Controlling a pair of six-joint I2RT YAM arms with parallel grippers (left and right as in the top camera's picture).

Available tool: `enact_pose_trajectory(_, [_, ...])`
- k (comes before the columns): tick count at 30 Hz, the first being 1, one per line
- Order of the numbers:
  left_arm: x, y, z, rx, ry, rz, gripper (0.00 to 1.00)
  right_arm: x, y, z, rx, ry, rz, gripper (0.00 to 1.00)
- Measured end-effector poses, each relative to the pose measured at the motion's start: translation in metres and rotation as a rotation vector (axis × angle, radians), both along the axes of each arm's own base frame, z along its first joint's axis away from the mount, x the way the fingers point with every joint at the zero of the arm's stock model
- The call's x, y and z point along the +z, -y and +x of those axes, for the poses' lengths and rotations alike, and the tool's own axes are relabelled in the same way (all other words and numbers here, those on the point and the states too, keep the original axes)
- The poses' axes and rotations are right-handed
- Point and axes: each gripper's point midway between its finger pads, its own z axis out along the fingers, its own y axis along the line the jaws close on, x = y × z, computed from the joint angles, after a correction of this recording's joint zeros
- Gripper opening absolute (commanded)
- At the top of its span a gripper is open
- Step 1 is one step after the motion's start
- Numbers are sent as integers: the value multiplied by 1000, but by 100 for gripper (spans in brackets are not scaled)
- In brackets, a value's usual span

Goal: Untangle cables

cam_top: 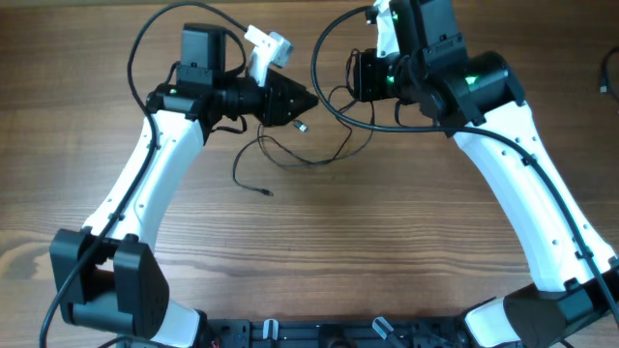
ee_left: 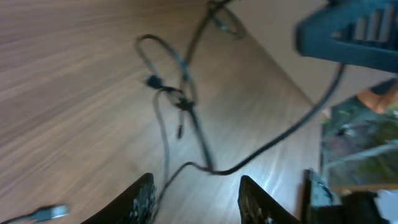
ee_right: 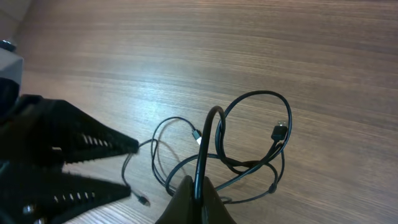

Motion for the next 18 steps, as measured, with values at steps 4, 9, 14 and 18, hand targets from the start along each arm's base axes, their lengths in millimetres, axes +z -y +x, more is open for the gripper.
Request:
enact_pose_trajectory(4, [5,15,-12,-60,-6,-30,45,3,-3,2,8,14,16,5])
enact_pose_trajectory(9, [8,31,-20,-108,15,-43,44,4,-7,0,27,8,35,5])
enact_pose_trajectory(14, [2,38,-16,-81,49,11,43,5,-10,-1,39,3,46,4])
enact_pose_trajectory(18, [-7,35,-5,-18,75,84,41,5,-10,-2,43,3,47,4])
